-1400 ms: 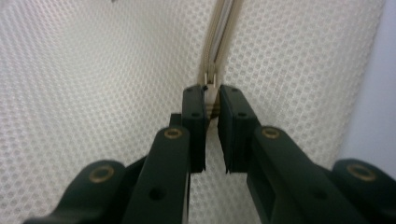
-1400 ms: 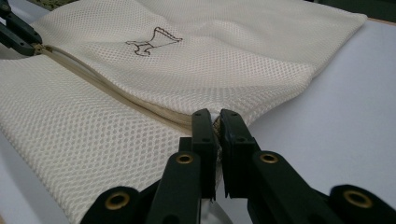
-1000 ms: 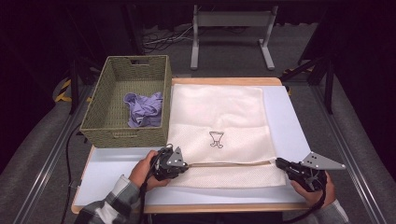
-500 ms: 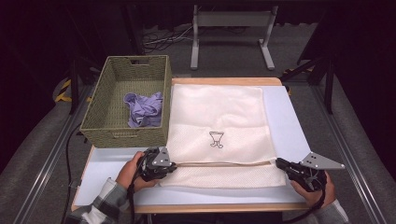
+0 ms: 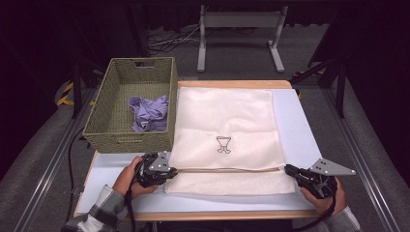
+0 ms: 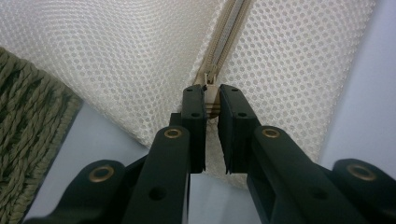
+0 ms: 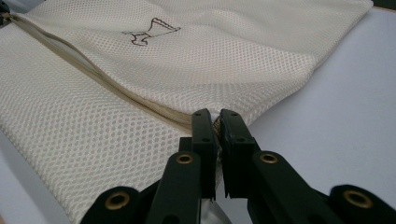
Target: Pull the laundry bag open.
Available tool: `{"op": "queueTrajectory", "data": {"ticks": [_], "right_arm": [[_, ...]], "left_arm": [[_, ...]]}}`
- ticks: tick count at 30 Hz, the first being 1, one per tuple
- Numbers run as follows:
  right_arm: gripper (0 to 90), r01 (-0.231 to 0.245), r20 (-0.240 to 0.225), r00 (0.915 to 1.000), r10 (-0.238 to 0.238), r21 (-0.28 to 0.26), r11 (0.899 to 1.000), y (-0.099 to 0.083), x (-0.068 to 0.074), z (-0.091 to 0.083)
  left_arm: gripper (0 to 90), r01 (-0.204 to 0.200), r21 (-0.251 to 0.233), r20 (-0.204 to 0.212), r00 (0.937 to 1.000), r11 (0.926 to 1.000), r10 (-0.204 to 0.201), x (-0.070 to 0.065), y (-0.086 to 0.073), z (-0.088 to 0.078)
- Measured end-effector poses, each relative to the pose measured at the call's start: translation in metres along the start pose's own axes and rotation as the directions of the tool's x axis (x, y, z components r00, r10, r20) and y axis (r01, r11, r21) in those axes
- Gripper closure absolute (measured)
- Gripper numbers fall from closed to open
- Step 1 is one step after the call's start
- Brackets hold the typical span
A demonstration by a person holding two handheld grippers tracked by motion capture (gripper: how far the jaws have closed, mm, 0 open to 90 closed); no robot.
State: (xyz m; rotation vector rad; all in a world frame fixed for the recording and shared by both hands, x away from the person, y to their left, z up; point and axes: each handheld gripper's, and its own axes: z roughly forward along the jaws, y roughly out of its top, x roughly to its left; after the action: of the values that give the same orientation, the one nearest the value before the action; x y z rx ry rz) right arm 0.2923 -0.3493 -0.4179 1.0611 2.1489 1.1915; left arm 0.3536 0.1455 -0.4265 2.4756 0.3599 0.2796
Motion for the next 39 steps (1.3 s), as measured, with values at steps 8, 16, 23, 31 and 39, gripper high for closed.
{"op": "queueTrajectory", "data": {"ticks": [8, 16, 23, 31, 39], "right_arm": [[85.8, -0.005, 0.005, 1.0, 0.005, -0.001, 1.0, -0.001, -0.002, -0.001], [85.8, -0.001, 0.008, 1.0, 0.001, 0.011, 1.0, -0.001, 0.0, 0.0], [86.0, -0.016, 0.017, 0.9997, 0.015, 0.02, 1.0, -0.001, 0.0, 0.001], [86.0, -0.031, 0.031, 0.999, 0.031, 0.023, 0.999, -0.001, -0.001, 0.0], [86.0, -0.048, 0.026, 0.9985, 0.047, 0.03, 0.998, 0.0, -0.001, 0.0]], "left_arm": [[81.8, 0.01, 0.026, -0.01, 0.9999, 0.9996, -0.01, 0.002, -0.005, 0.0], [81.8, 0.011, 0.015, -0.017, 0.9998, 0.9998, -0.01, 0.005, -0.009, -0.005], [81.7, 0.015, 0.015, -0.018, 0.9997, 0.9998, -0.015, 0.005, -0.013, -0.008], [81.7, 0.021, 0.042, -0.033, 0.9993, 0.9989, -0.02, 0.006, -0.021, -0.01], [81.6, 0.049, 0.061, -0.039, 0.9981, 0.9969, -0.047, 0.011, -0.032, -0.011]]}}
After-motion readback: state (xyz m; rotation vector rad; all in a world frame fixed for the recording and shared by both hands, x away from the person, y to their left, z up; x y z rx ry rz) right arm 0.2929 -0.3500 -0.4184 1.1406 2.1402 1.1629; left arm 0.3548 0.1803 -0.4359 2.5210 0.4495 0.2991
